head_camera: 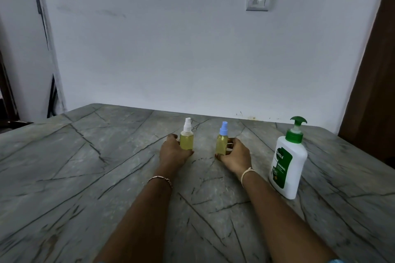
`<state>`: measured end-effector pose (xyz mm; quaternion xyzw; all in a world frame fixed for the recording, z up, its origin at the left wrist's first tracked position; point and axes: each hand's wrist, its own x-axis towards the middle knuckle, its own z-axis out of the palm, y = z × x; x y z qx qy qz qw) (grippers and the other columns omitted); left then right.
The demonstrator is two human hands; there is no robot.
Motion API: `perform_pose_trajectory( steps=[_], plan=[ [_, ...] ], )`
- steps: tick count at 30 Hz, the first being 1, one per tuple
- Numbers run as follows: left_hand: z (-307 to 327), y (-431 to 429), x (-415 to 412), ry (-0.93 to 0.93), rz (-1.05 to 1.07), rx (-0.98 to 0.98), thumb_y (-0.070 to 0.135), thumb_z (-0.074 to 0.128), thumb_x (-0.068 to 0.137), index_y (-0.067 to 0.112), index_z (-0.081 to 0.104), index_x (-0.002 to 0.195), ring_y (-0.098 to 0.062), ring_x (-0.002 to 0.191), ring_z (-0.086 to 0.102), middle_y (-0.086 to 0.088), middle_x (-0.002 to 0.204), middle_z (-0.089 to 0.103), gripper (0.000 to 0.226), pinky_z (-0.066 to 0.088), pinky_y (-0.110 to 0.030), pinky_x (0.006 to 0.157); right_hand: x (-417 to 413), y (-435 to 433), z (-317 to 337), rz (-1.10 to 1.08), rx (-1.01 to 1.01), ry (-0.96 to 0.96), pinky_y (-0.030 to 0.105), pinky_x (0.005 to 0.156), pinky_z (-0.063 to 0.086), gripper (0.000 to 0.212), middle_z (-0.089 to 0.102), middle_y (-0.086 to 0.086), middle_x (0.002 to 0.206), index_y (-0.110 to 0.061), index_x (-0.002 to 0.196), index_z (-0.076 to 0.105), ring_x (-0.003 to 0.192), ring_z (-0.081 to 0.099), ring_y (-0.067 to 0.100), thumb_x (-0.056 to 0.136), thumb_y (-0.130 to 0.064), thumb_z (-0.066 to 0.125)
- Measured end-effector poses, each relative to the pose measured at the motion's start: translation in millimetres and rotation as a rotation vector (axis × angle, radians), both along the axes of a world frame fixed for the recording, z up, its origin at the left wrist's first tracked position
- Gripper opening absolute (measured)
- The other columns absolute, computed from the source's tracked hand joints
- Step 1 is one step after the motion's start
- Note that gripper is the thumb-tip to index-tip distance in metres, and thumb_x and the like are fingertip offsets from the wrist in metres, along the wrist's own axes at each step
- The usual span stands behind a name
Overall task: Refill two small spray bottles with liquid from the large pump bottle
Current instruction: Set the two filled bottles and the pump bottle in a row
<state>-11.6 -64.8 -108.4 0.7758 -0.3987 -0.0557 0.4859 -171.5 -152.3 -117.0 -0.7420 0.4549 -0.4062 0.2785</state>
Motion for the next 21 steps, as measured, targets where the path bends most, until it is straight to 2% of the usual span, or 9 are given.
perform_pose_trajectory(
  steps=[6,10,14,18,21],
  plan=[
    [14.8,5.8,-11.1,-0.07,0.062,0.109,0.038,0.084,0.065,-0.001,0.035,0.131,-0.033,0.122,0.047,-0.019,0.13,0.049,0.091,0.043,-0.041,0.099,-5.4,5.7,2.6,-0.01,0.15,-0.058,0.041,0.101,0.045,0.089,0.051,0.013,0.137,-0.01,0.136,0.042,0.118,0.056,0.027,0.061,-0.018,0.089],
    [22.5,19.4,-22.1,-0.087,0.079,0.111,0.038,0.082,0.067,-0.004,0.027,0.136,-0.034,0.128,0.041,-0.021,0.135,0.044,0.098,0.036,-0.041,0.104,-15.1,19.8,6.0,0.024,0.18,0.003,0.038,0.102,0.043,0.087,0.049,0.011,0.138,-0.009,0.136,0.042,0.121,0.051,0.027,0.063,-0.018,0.088],
    [20.6,39.7,-36.5,-0.118,0.018,0.111,0.038,0.077,0.072,0.0,0.032,0.136,-0.033,0.127,0.041,-0.019,0.135,0.045,0.087,0.036,-0.041,0.104,-29.9,40.9,8.0,0.042,0.142,0.077,0.032,0.097,0.045,0.067,0.056,0.007,0.13,-0.011,0.127,0.052,0.117,0.054,0.022,0.069,-0.021,0.083],
    [11.7,61.5,-59.0,-0.165,-0.128,0.162,0.043,0.073,0.076,0.017,0.051,0.126,-0.027,0.122,0.044,-0.011,0.131,0.05,0.061,0.041,-0.038,0.101,-48.0,68.3,8.8,0.037,0.082,0.105,0.024,0.09,0.044,0.035,0.065,0.005,0.116,-0.012,0.114,0.063,0.107,0.059,0.018,0.083,-0.026,0.071],
    [7.0,74.1,-80.2,-0.254,-0.239,0.209,0.042,0.072,0.076,0.024,0.059,0.117,-0.021,0.124,0.044,-0.005,0.131,0.051,0.046,0.038,-0.032,0.102,-59.5,86.7,6.7,0.023,0.034,0.121,0.021,0.081,0.044,0.02,0.069,0.003,0.106,-0.014,0.102,0.068,0.098,0.062,0.017,0.087,-0.027,0.066]
  ],
)
